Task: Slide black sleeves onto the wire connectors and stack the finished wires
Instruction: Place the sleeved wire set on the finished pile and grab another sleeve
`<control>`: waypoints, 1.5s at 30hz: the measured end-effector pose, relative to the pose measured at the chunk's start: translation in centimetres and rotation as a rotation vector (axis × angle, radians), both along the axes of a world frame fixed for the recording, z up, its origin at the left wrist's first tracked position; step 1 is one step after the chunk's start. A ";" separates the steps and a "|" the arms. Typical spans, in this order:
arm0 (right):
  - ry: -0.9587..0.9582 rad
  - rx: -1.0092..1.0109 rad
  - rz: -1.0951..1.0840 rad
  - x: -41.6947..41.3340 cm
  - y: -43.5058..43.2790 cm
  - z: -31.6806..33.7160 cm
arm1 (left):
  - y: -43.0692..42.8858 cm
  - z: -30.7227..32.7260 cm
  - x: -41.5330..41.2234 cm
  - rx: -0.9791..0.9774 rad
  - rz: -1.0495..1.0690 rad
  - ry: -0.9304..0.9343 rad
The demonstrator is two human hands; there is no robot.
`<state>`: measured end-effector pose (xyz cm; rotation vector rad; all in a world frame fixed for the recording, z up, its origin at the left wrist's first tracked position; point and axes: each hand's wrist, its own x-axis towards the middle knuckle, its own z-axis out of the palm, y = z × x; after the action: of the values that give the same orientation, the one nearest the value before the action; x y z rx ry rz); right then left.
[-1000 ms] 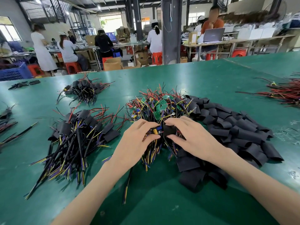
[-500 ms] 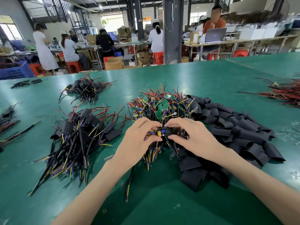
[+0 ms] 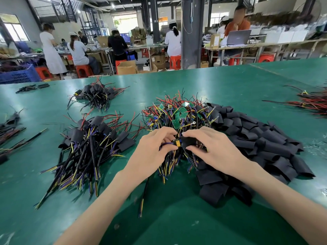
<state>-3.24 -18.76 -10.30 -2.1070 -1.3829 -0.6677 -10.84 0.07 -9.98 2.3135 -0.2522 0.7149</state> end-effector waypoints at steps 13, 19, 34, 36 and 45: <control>0.005 -0.062 0.074 -0.6 0.2 0.1 | -0.3 -0.3 0.1 -0.108 -0.104 -0.021; 0.001 -0.115 0.108 -0.8 0.4 0.1 | 0.1 -0.4 0.4 -0.067 -0.116 0.001; 0.234 0.071 -0.119 -0.3 0.6 -0.1 | -0.1 -0.3 0.4 -0.191 -0.037 0.003; 0.224 0.065 -0.130 -0.4 0.7 -0.2 | -0.3 -0.4 0.4 -0.194 -0.036 -0.012; 0.175 0.032 -0.087 -0.8 1.1 -0.5 | -0.3 -0.6 0.3 -0.191 -0.033 -0.001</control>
<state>-4.03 -17.66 -10.81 -2.1543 -1.1846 -0.5212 -10.51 -0.18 -10.58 2.1233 -0.2123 0.6931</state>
